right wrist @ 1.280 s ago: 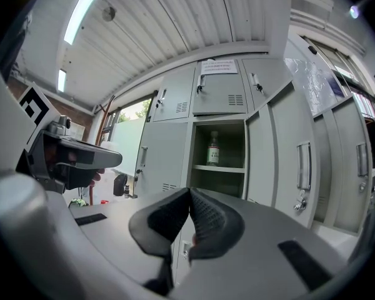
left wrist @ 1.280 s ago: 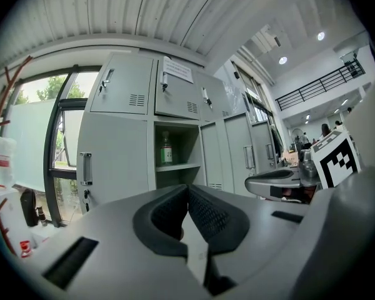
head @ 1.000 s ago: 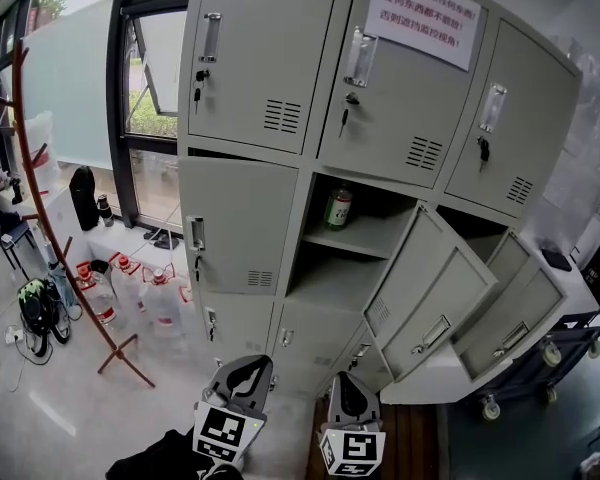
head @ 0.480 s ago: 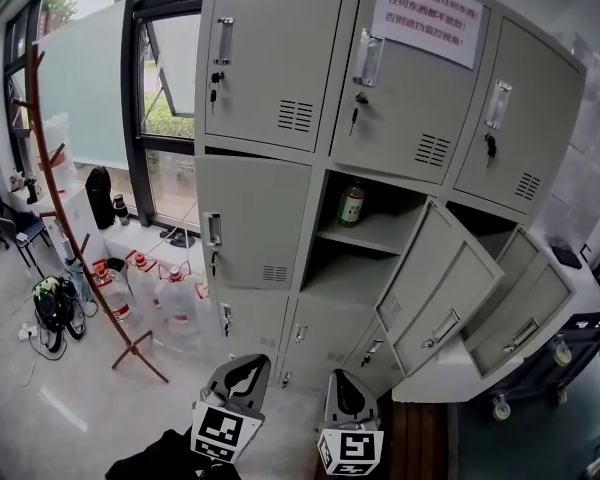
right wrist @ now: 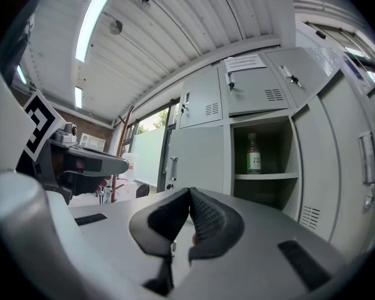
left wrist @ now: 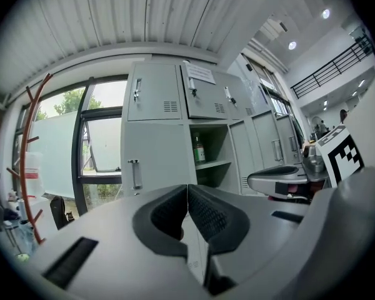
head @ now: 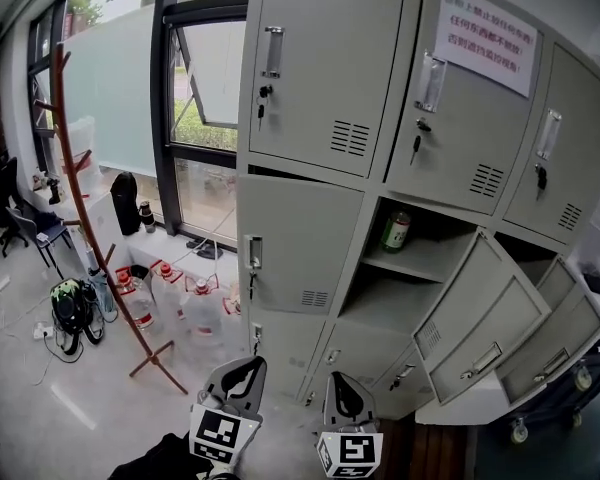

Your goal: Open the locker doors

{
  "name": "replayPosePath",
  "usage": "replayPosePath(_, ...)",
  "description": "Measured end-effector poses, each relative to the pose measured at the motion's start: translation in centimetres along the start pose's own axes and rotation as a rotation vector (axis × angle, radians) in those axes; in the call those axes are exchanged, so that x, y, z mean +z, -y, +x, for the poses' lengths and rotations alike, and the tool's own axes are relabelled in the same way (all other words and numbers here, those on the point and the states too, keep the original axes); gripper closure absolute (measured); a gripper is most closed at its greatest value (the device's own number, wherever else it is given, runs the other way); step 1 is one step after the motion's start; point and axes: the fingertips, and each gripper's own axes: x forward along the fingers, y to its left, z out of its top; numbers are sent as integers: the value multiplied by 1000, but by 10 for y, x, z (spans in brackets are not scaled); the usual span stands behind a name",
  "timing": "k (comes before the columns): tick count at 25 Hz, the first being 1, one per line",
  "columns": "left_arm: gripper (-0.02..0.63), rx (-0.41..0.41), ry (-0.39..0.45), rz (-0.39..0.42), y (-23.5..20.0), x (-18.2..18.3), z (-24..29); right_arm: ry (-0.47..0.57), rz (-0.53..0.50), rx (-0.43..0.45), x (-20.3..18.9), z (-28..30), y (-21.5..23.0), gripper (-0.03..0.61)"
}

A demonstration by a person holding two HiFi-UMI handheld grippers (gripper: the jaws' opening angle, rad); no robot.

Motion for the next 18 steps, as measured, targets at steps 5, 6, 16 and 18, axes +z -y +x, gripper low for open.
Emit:
replayPosePath(5,589,12,5,-2,-53,0,21,8,-6,19,9,57,-22,563)
replayPosePath(6,589,16,7,-5,-64,0,25,9,-9,23,11,69,-26,563)
replayPosePath(16,589,23,4,-35,-159,-11,68,-7,-29,48,18,169,-64,563)
replayPosePath(18,589,24,4,-39,-176,-14,73,-9,-32,51,19,186,-73,563)
